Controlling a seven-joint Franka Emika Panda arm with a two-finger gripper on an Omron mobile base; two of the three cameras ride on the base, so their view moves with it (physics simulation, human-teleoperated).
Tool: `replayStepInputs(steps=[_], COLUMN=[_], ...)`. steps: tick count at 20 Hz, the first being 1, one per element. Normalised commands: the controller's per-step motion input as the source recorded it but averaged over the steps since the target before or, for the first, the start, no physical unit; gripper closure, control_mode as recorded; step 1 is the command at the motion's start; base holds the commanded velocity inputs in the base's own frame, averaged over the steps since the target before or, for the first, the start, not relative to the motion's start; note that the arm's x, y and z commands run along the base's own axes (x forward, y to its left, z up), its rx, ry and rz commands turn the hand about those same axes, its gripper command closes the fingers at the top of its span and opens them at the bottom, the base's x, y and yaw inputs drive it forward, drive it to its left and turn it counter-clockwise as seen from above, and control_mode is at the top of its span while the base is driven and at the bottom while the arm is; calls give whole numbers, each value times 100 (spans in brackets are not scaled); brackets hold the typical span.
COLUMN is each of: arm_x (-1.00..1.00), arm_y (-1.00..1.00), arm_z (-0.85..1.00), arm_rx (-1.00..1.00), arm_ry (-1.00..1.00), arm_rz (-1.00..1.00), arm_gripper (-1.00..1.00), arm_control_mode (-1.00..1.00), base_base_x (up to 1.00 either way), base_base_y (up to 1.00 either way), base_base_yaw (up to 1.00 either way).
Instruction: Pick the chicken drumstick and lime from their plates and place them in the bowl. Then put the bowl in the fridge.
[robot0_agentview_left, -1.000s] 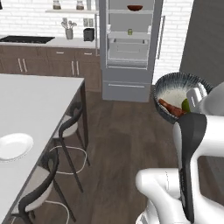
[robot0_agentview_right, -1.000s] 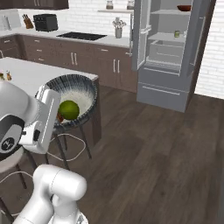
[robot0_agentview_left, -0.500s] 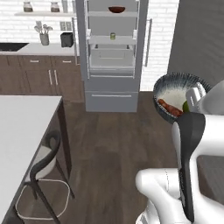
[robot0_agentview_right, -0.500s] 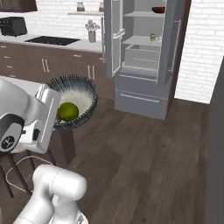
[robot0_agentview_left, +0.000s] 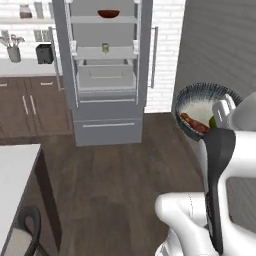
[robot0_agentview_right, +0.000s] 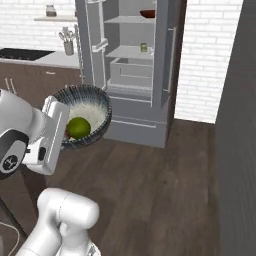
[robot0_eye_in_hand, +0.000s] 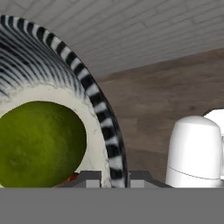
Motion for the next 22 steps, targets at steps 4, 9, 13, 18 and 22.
replayStepInputs(steps=[4,9,13,18,22], arm_x=[0,0,0,0,0], arm_y=[0,0,0,0,0], arm_z=[0,0,0,0,0], arm_rx=[0,0,0,0,0], arm_ry=[0,0,0,0,0], arm_rz=[0,0,0,0,0], arm_gripper=[100,100,100,100,100], arm_control_mode=[100,100,100,100,100], base_base_x=[100,100,100,100,100], base_base_y=[44,16,-1,7,24], base_base_yaw=[-41,-7,0,2,8])
